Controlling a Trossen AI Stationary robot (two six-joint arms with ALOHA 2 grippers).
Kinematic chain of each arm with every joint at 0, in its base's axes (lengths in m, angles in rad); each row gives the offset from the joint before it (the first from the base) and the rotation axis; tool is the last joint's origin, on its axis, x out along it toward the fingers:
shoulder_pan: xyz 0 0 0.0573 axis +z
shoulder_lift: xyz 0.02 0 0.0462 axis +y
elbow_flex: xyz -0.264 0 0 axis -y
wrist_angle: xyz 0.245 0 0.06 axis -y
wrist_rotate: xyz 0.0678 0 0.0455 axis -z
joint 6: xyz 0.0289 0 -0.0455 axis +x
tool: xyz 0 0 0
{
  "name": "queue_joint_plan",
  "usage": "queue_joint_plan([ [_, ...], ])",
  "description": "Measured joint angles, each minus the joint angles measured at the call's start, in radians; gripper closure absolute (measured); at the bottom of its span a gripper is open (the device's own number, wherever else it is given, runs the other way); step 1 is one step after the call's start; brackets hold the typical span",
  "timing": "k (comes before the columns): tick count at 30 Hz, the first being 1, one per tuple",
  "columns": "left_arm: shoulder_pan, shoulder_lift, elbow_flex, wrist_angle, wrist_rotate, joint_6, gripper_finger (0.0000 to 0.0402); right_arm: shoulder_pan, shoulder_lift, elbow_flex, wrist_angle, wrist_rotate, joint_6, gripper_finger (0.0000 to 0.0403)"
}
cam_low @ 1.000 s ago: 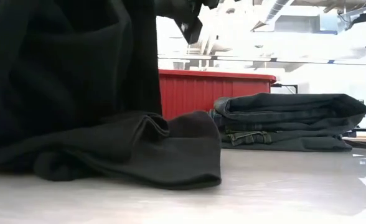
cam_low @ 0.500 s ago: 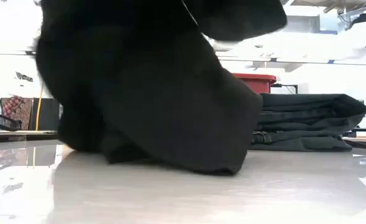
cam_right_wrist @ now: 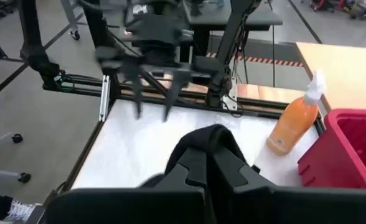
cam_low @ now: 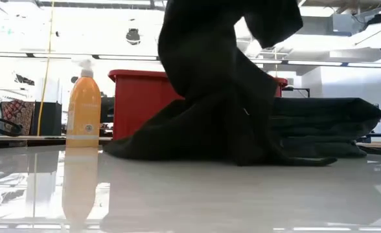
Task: Fold Laundry from Bin
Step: Fold the black shirt from the red laundry bin
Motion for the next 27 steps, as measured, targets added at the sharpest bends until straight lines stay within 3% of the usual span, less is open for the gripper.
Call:
queue_joint_plan([
  [5,0.019,0.133,-0.074,0.509,-0.038,0.644,0.0235,0.000,0.010,0.000,-0.039,-0.001,0.026,0.0382],
  [8,0.063,0.213,0.007,0.545,-0.064,0.809,0.0235,0.001,0.016,0.000,-0.067,-0.002,0.047,0.0382],
  [11,0.096,0.271,0.107,0.473,-0.080,0.907,0.0235,0.003,0.016,0.000,-0.100,-0.002,0.072,0.0382],
  [14,0.134,0.313,0.220,0.282,-0.040,0.914,0.0235,0.003,0.016,0.000,-0.115,-0.002,0.093,0.0382],
  [19,0.207,0.395,0.349,-0.077,0.165,0.771,0.0235,0.003,0.016,0.000,-0.121,-0.002,0.107,0.0382],
  [23,0.232,0.429,0.360,-0.111,0.077,0.745,0.0235,0.003,0.016,0.000,-0.120,-0.002,0.107,0.0382],
  [27,0.247,0.429,0.361,-0.114,0.183,0.718,0.0242,0.003,0.016,0.000,-0.124,0.003,0.107,0.0382],
])
